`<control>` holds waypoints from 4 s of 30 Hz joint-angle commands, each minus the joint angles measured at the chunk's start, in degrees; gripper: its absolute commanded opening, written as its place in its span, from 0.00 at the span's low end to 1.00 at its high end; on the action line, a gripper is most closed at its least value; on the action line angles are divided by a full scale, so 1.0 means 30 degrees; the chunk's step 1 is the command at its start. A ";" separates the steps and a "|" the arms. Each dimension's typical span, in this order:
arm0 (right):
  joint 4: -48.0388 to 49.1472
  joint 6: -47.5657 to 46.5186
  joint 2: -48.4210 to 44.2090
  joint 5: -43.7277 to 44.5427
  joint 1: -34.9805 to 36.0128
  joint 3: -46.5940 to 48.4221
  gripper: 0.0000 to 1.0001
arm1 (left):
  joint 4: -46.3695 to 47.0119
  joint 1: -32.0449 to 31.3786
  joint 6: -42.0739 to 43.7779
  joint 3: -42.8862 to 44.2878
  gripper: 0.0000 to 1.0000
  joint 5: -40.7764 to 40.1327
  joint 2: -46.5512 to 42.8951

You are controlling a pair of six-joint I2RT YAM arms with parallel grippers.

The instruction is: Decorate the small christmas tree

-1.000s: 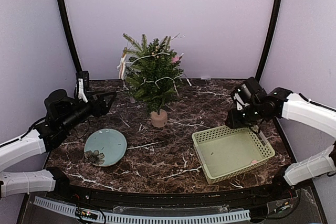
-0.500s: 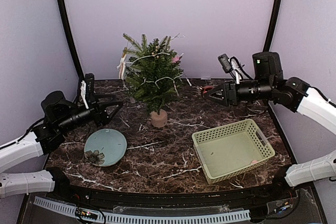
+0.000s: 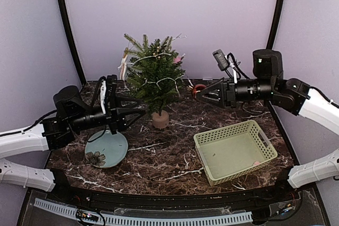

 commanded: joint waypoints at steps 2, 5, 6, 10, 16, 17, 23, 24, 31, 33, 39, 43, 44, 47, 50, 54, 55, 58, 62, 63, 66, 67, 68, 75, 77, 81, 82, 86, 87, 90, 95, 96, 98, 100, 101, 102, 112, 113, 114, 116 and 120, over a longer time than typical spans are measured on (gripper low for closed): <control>0.7059 0.4034 -0.0224 -0.3010 0.0720 -0.2289 0.32 | 0.2173 -0.1805 0.2769 0.0855 0.46 -0.1289 0.1193; 0.7924 0.4706 -0.0156 -0.3205 0.1105 -0.2507 0.32 | 0.3389 -0.3297 0.4734 0.0873 0.44 -0.2733 0.1678; 0.7882 0.4725 -0.0118 -0.3180 0.1314 -0.2442 0.32 | 0.3534 -0.3842 0.5128 0.1008 0.43 -0.3026 0.1958; 0.7848 0.4780 0.0177 -0.3053 0.2037 -0.2273 0.32 | 0.4930 -0.4999 0.6945 0.1290 0.40 -0.4188 0.2761; 0.7917 0.4811 0.0571 -0.2720 0.2771 -0.2289 0.32 | 0.6873 -0.5481 0.7688 0.1438 0.35 -0.5199 0.3445; 0.7929 0.4802 0.0607 -0.2669 0.2818 -0.2246 0.32 | 0.7158 -0.5538 0.7690 0.1465 0.35 -0.5196 0.3505; 0.8006 0.4813 0.0737 -0.2460 0.3031 -0.2240 0.32 | 0.7782 -0.5766 0.7726 0.1595 0.32 -0.5396 0.3890; 0.7998 0.4809 0.0752 -0.2424 0.3049 -0.2294 0.32 | 0.7927 -0.5769 0.7641 0.1584 0.31 -0.5471 0.3947; 0.8110 0.4963 0.0850 -0.2191 0.3202 -0.2384 0.32 | 0.8453 -0.5800 0.7378 0.1555 0.28 -0.5447 0.4322; 0.8094 0.4948 0.0909 -0.2167 0.3261 -0.2363 0.32 | 0.8575 -0.5801 0.7370 0.1569 0.27 -0.5416 0.4406; 0.8035 0.4898 0.1120 -0.2047 0.3356 -0.2306 0.32 | 0.8823 -0.5802 0.7279 0.1665 0.26 -0.5397 0.4599; 0.8031 0.4882 0.1274 -0.2062 0.3400 -0.2232 0.32 | 0.8942 -0.5802 0.7282 0.1742 0.24 -0.5479 0.4846; 0.8027 0.4880 0.1262 -0.2038 0.3413 -0.2194 0.32 | 0.8962 -0.5802 0.7281 0.1730 0.24 -0.5541 0.4879; 0.7926 0.4806 0.1232 -0.1994 0.3445 -0.2157 0.32 | 0.9062 -0.5802 0.7196 0.1724 0.18 -0.5707 0.4987; 0.7874 0.4796 0.1136 -0.1906 0.3445 -0.2142 0.32 | 0.9084 -0.5802 0.7088 0.1652 0.09 -0.6016 0.4959; 0.7595 0.4572 0.1014 -0.1615 0.3445 -0.2015 0.32 | 0.8669 -0.5802 0.7140 0.1489 0.01 -0.6601 0.4633; 0.7431 0.4442 0.0940 -0.1513 0.3445 -0.1962 0.31 | 0.8489 -0.5802 0.7195 0.1499 0.00 -0.6674 0.4491; 0.6994 0.4204 0.0652 -0.1156 0.3437 -0.1858 0.31 | 0.7076 -0.5802 0.7657 0.1670 0.00 -0.6807 0.4237; 0.6609 0.4046 0.0450 -0.1011 0.3445 -0.1659 0.30 | 0.5537 -0.5802 0.8103 0.2026 0.00 -0.6981 0.4184; 0.6513 0.4040 0.0449 -0.1031 0.3445 -0.1599 0.30 | 0.5282 -0.5802 0.8161 0.2106 0.00 -0.7025 0.4211; 0.6298 0.4062 0.0639 -0.1229 0.3445 -0.1417 0.30 | 0.4555 -0.5802 0.8323 0.2488 0.00 -0.7198 0.4347; 0.6280 0.4067 0.0670 -0.1282 0.3445 -0.1389 0.30 | 0.4498 -0.5802 0.8344 0.2542 0.00 -0.7189 0.4351; 0.6234 0.4039 0.0722 -0.1307 0.3445 -0.1360 0.30 | 0.4389 -0.5802 0.8396 0.2649 0.00 -0.7202 0.4354; 0.5667 0.3906 0.0649 -0.1026 0.3445 -0.1222 0.30 | 0.2799 -0.5802 0.9354 0.3178 0.00 -0.8594 0.4320; 0.5641 0.3859 0.0681 -0.1024 0.3445 -0.1180 0.30 | 0.2144 -0.5802 0.9739 0.3385 0.00 -0.8842 0.4366; 0.5446 0.3721 0.0849 -0.1042 0.3445 -0.0970 0.29 | 0.1555 -0.5802 1.0082 0.3564 0.00 -0.9138 0.4383; 0.5345 0.3691 0.0862 -0.1024 0.3445 -0.0920 0.29 | 0.1518 -0.5802 1.0131 0.3593 0.00 -0.9300 0.4384; 0.5266 0.3628 0.0780 -0.0931 0.3445 -0.0850 0.29 | 0.1009 -0.5802 1.0598 0.3711 0.00 -0.9813 0.4439; 0.5232 0.3614 0.0750 -0.0882 0.3445 -0.0879 0.29 | 0.0836 -0.5802 1.0739 0.3732 0.00 -0.9877 0.4435; 0.5319 0.3612 0.0661 -0.0832 0.3445 -0.0969 0.29 | 0.0610 -0.5802 1.1010 0.3766 0.00 -0.9993 0.4368; 0.5321 0.3573 0.0677 -0.0833 0.3445 -0.0956 0.28 | 0.0001 -0.5802 1.1367 0.3783 0.00 -1.0194 0.4240; 0.5297 0.3567 0.0667 -0.0811 0.3445 -0.0969 0.28 | -0.0185 -0.5802 1.1437 0.3765 0.00 -1.0267 0.4224; 0.5274 0.3543 0.0626 -0.0697 0.3445 -0.0999 0.28 | -0.0265 -0.5802 1.1491 0.3698 0.00 -1.0351 0.4120; 0.5256 0.3512 0.0634 -0.0661 0.3445 -0.1029 0.28 | -0.0260 -0.5802 1.1498 0.3635 0.00 -1.0398 0.4011; 0.5216 0.3497 0.0651 -0.0610 0.3445 -0.1052 0.28 | -0.0239 -0.5802 1.1499 0.3628 0.01 -1.0433 0.3963; 0.5167 0.3477 0.0661 -0.0512 0.3445 -0.1018 0.28 | -0.0150 -0.5802 1.1477 0.3587 0.01 -1.0503 0.3876; 0.5046 0.3093 0.0660 0.0337 0.3388 -0.1061 0.27 | 0.0766 -0.5802 1.0720 0.2928 0.41 -1.0465 0.3152; 0.5091 0.3034 0.0640 0.0339 0.3372 -0.1059 0.26 | 0.0856 -0.5802 1.0674 0.2782 0.42 -1.0489 0.3058; 0.5114 0.2994 0.0622 0.0361 0.3359 -0.1052 0.26 | 0.0890 -0.5802 1.0618 0.2718 0.45 -1.0493 0.3018; 0.5151 0.2815 0.0584 0.0313 0.3259 -0.1066 0.26 | 0.1034 -0.5802 1.0441 0.2524 0.47 -1.0525 0.2895; 0.4027 0.1495 0.0708 0.0190 0.3225 -0.0475 0.26 | 0.1296 -0.5802 0.9755 0.2031 0.46 -0.9952 0.2265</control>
